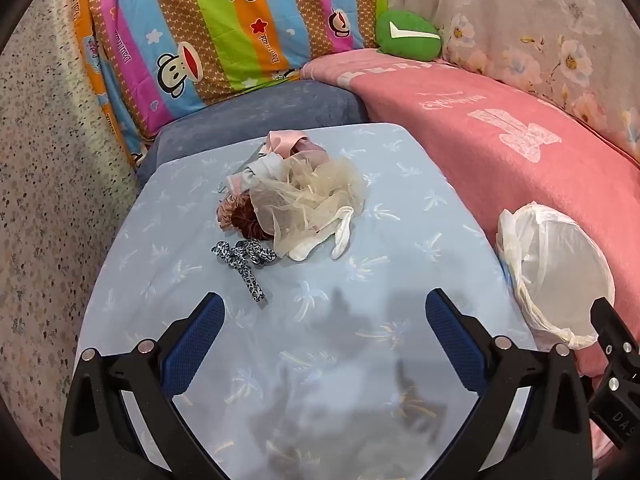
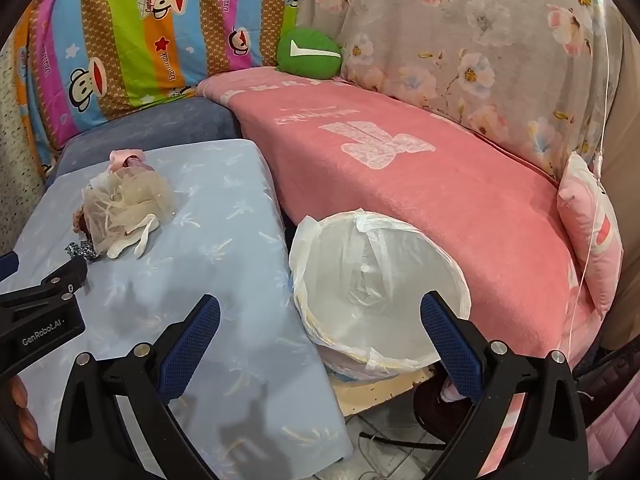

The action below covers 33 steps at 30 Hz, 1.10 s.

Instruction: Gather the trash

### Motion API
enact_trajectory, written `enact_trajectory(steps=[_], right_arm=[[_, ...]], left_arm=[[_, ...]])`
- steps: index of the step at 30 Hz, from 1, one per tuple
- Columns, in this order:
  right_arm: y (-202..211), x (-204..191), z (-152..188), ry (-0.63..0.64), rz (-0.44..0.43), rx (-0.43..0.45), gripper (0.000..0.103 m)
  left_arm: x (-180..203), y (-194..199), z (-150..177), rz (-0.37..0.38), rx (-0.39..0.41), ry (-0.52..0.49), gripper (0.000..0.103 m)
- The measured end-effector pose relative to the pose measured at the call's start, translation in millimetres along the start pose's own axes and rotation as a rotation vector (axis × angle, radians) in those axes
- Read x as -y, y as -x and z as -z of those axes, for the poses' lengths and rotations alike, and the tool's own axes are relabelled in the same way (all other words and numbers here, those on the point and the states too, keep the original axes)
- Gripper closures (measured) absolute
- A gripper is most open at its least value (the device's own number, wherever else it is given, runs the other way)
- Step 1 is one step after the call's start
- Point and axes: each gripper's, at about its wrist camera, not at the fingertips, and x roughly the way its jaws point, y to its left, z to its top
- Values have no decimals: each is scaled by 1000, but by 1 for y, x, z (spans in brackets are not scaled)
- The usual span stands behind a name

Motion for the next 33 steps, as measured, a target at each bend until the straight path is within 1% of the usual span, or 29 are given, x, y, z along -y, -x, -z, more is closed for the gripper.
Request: enact_trajectory(steps=[8, 18, 33], right_arm=[[0, 2, 0, 0, 4, 3, 6], [6, 8, 3, -4, 5, 11, 6], [12, 12, 1, -6, 9, 19, 6]], left_arm=[[-1, -2, -1, -3, -5, 0, 7], [1, 5, 0, -5, 5, 0, 7], [10, 9, 1, -3, 8, 1, 7]])
